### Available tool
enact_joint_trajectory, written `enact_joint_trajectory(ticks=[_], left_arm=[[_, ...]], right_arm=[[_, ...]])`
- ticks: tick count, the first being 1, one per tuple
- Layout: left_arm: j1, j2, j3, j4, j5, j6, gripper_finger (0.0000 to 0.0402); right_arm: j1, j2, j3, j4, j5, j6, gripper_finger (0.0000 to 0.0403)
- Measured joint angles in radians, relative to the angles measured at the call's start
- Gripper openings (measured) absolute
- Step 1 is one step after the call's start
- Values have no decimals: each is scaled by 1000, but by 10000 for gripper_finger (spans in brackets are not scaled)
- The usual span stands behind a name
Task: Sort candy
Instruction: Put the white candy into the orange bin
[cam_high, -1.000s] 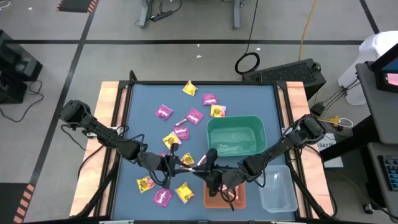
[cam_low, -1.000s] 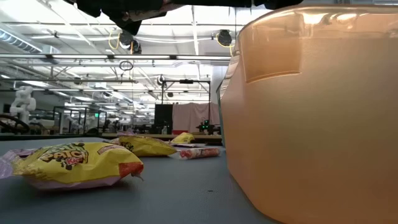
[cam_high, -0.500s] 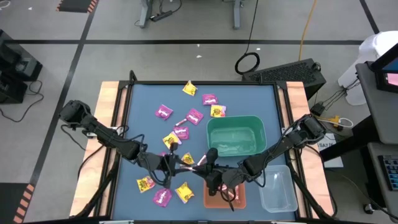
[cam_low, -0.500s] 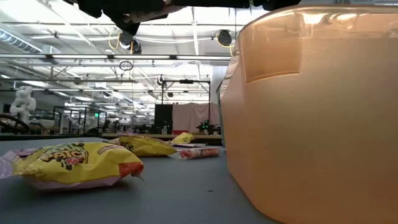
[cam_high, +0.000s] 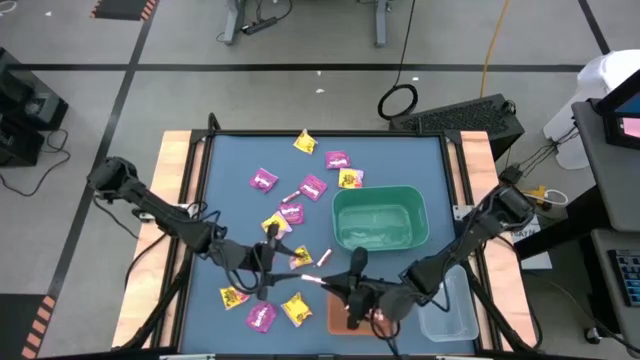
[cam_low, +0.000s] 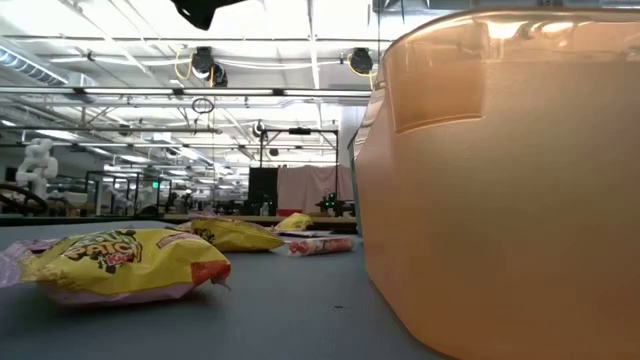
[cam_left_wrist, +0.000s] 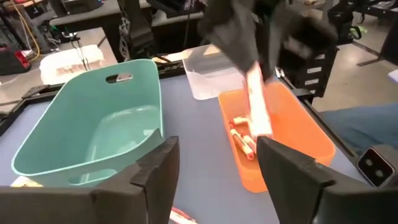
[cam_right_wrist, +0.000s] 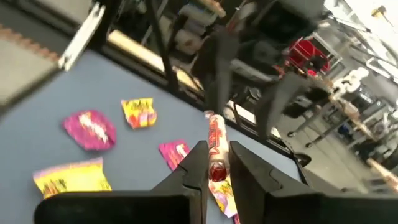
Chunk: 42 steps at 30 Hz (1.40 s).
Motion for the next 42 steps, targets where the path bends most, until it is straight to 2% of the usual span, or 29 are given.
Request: enact_joint_trajectory(ticks=[6,11,15,20,30,42], left_arm=[[-6,4,0,-56,-13,-13,222],[-6,4,0,-101,-16,-59,222],[-6,4,0,-100,-17,-60,222],[-6,4,0,-101,-17,-60,222],[-6,4,0,-101,-17,-60,222],[-5,4,0,-100,-17,-60,222]], right_arm=[[38,-76,0,2,25,175,45],[66,-109,1,-8,114,327,45],[79,-109,1,-11,160,383,45],[82,-109,1,-16,163,406,45],[92,-109,1,-30,144,287,45],[148,-109,1,-41,143,-180,45]])
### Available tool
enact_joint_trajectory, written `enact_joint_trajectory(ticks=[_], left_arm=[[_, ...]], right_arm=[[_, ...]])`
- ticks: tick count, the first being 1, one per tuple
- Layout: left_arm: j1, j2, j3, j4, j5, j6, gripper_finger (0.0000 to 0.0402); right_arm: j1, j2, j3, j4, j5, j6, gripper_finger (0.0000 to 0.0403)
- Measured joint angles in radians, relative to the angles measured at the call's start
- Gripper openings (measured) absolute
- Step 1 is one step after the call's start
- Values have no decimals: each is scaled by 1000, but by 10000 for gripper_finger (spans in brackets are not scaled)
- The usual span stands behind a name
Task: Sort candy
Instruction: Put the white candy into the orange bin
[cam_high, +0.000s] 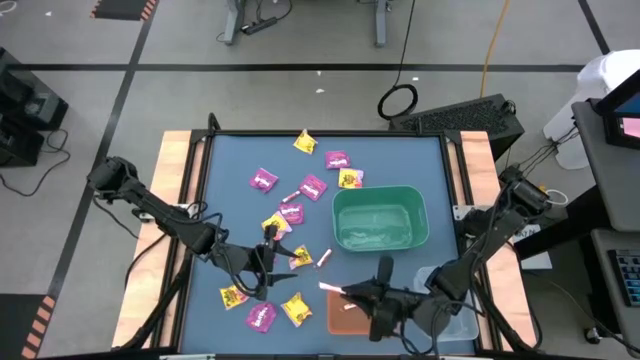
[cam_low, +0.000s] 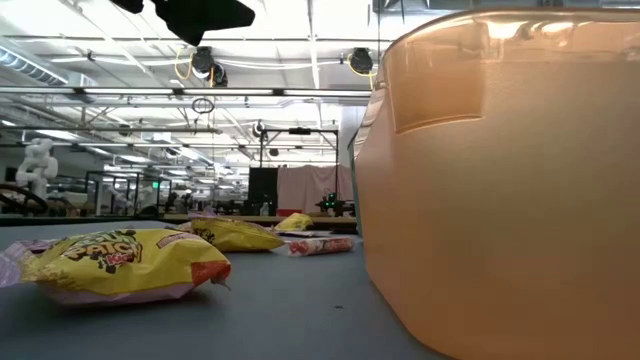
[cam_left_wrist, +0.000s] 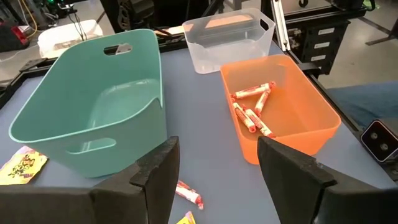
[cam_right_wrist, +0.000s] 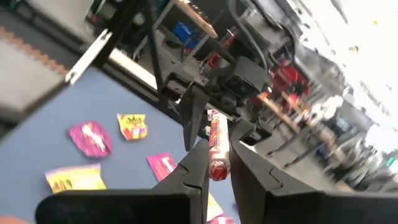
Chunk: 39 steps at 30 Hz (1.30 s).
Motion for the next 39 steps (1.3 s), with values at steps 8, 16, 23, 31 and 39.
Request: enact_joint_trajectory(ticks=[8,16,23,31,39], left_arm=[[0,0,0,0,-17,0,222],[1,0,0,0,-77,0,222],[32,0,0,1,-233,0,222],[95,0,-1,-9,-242,-49,222],[162,1,-1,-86,-237,-156,222]], right_arm=[[50,1,0,-6,2,-170,45],[78,1,0,-62,4,51,45],[69,1,0,-401,-65,479,45],[36,1,0,-551,-403,867,45],[15,1,0,-696,-443,1091,45]])
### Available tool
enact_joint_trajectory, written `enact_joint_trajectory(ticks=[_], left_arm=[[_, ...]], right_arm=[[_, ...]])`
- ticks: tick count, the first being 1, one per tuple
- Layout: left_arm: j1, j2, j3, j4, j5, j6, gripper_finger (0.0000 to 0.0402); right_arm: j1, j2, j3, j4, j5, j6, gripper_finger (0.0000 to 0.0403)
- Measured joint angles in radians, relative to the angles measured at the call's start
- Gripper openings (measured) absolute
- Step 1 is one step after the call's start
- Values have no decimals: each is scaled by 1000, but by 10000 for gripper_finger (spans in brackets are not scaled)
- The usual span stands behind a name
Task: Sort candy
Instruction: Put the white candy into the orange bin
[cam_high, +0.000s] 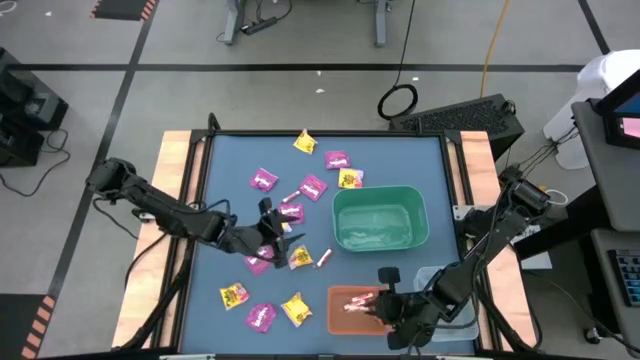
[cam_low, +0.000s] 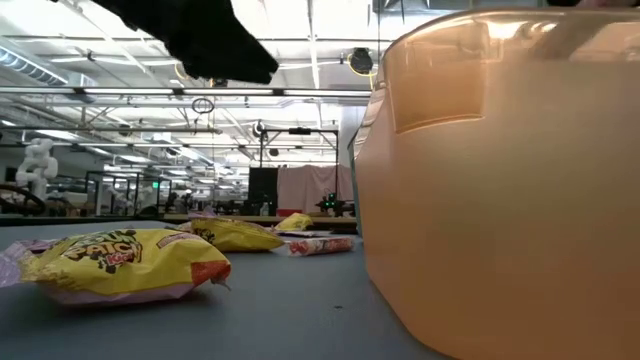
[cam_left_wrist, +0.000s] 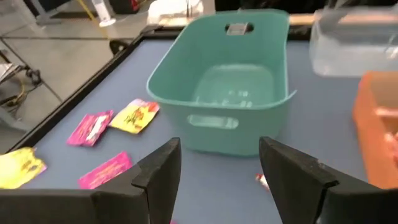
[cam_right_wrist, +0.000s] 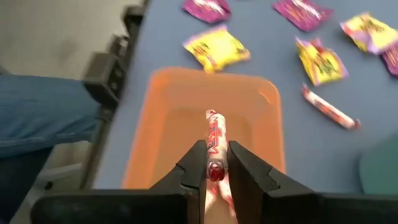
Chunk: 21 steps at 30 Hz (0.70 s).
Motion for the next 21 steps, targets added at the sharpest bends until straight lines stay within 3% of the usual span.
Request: enact_joint_trajectory(ticks=[12,17,21], left_arm=[[59,0,0,-82,-8,-3,222],[150,0,0,-115,-5,-3,222],[253,0,0,-130,78,-3,221]], right_arm=[[-36,0,0,-40,-32,95,45],[-34,1,0,-40,-42,94,45],[-35,1,0,-40,-45,96,52]])
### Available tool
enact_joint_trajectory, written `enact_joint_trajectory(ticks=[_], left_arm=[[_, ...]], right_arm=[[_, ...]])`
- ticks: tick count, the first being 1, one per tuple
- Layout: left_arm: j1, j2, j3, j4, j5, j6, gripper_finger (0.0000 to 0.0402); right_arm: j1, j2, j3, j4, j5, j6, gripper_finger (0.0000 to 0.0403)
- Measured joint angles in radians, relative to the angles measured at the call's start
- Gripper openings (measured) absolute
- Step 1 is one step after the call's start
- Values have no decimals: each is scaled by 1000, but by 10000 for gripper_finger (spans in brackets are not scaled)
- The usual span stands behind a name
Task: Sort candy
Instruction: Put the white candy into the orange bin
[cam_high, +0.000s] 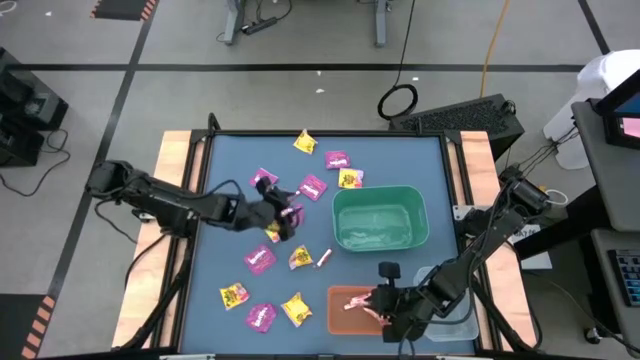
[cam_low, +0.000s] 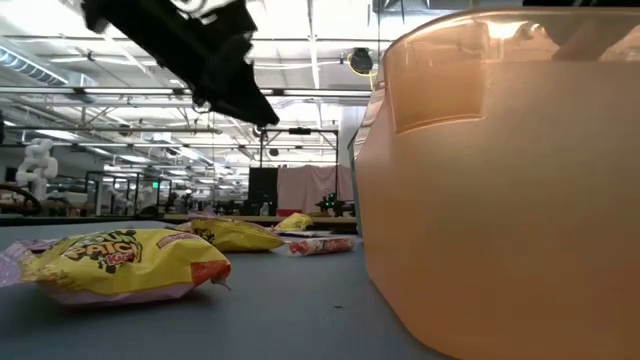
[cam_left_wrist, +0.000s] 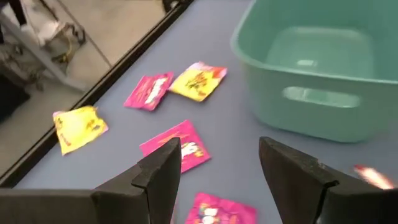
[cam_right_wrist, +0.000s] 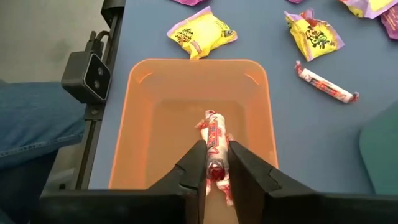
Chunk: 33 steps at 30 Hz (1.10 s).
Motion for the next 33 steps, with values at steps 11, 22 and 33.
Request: enact_joint_trajectory(ticks=[11,22,33], left_arm=[[203,0,-64,-40,241,86,221],[340,0,-177,89,443,131,221],[363,157,-179,186,460,145,221]], right_arm=[[4,0,0,1,-5,-24,127],[4,0,0,8,-5,-58,137],[3,0,0,18,-1,-89,137]])
